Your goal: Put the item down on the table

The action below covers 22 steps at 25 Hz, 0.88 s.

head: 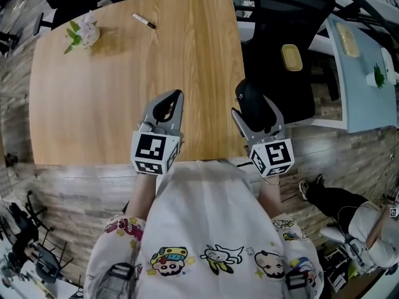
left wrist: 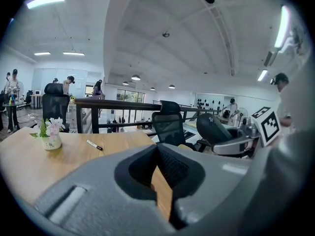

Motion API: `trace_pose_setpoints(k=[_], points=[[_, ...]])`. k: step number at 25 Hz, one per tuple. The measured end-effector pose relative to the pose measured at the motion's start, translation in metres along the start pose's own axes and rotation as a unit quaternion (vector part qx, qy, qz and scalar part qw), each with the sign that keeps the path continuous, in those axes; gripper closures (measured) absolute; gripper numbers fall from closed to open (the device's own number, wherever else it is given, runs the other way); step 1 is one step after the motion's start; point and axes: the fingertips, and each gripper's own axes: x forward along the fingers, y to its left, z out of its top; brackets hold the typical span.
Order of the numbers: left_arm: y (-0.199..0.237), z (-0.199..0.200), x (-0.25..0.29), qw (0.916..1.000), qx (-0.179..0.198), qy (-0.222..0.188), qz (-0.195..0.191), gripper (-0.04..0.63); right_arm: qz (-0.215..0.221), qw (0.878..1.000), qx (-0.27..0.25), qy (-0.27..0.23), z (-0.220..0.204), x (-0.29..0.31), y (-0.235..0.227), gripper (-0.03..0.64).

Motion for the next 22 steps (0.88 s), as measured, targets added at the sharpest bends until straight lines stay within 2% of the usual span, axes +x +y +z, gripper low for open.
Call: trace_pose_setpoints(k=[12,18,22], points=[[0.023,-0.022,-0.003,0.9999,-0.008,0.014,0.0,0.594,0.0,0.999,-0.023,0.029,-0.011,0.024,0.016,0.261],[0.022,-0.035,-0.003,0.9995,-0.015,0.027,-0.006,0.594,0.011,0.996,-0.037,0.085,-0.044,0.035,0.021,0.261],[0.02,-0.046,-0.004,0.9991,-0.014,0.038,-0.013,0.594,0.034,0.99,-0.042,0.132,-0.073,0.044,0.031,0.261]])
